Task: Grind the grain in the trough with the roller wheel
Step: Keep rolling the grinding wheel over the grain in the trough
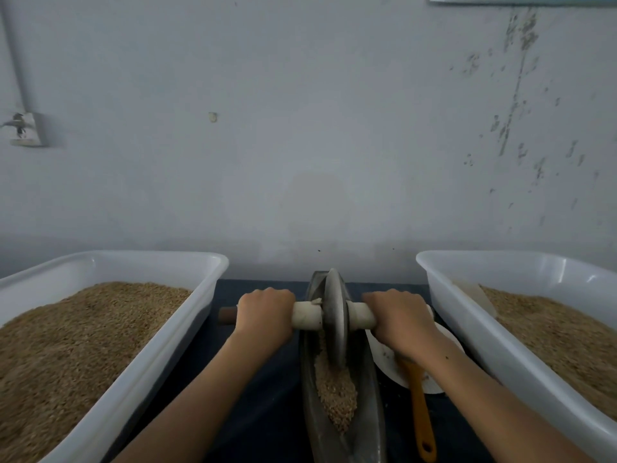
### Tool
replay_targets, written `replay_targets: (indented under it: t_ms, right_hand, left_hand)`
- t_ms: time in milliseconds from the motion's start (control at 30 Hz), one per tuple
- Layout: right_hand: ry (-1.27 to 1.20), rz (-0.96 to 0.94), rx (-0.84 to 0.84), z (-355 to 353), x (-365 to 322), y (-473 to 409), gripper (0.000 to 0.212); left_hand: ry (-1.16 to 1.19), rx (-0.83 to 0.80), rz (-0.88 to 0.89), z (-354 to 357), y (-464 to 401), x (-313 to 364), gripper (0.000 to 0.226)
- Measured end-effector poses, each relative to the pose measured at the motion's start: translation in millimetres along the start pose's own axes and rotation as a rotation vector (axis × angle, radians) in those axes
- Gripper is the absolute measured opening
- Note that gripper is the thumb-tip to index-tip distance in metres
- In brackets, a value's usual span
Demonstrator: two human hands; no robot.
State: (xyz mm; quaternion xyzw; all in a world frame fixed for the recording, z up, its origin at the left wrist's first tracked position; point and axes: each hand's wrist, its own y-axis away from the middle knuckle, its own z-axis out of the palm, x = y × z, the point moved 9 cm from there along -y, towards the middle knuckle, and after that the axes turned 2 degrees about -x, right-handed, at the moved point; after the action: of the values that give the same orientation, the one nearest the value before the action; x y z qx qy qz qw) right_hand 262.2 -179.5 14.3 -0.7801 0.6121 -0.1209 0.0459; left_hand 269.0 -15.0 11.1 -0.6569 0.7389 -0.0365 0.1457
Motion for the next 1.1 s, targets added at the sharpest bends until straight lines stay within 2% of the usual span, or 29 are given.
replay_targets:
  t_ms: [67,200,267,333,433,533,600,667,767,867,1000,1100]
  right_hand:
    - [0.000,-0.025,-0.042,1,1,-1,0.013]
    - [0.032,-0.087,-0.259,8,-3,3,0.024]
    - [0.053,-0.103,-0.346,11,-5,6,0.024]
    - [0.066,-0.108,-0.389,13,-6,8,0.027]
    - [0.047,-0.098,-0.316,9,-6,6,0.025]
    - [0.043,-0.046,-0.128,3,-3,2,0.016]
    - [0.014,-0.003,-0.008,2,1,1,0.012]
    - [-0.006,0.013,0.062,1,3,0,0.011]
    - [0.000,-0.019,0.045,1,2,0,0.012]
    - [0.020,-0.082,-0.111,5,-1,0,0.014]
    - [-0.020,-0.097,-0.363,14,-1,6,0.032]
    - [-0.023,-0.093,-0.402,16,-2,8,0.032]
  left_hand:
    - [-0.007,-0.036,0.034,2,-2,0,0.028]
    - [0.078,-0.318,0.116,15,4,-1,0.042]
    - [0.213,-0.500,0.149,25,11,0,0.034]
    - [0.291,-0.602,0.178,32,16,2,0.012]
    - [0.239,-0.509,0.143,28,10,-2,0.015]
    - [0.054,-0.227,0.085,11,1,-3,0.031]
    - [0.000,-0.058,0.069,2,-2,1,0.027]
    - [0.007,0.020,0.061,-1,-2,2,0.023]
    - [0.020,-0.019,0.079,2,-2,1,0.026]
    - [0.045,-0.153,0.101,10,-1,0,0.035]
    - [0.069,-0.356,0.115,22,4,-2,0.044]
    - [0.087,-0.425,0.114,28,4,-3,0.044]
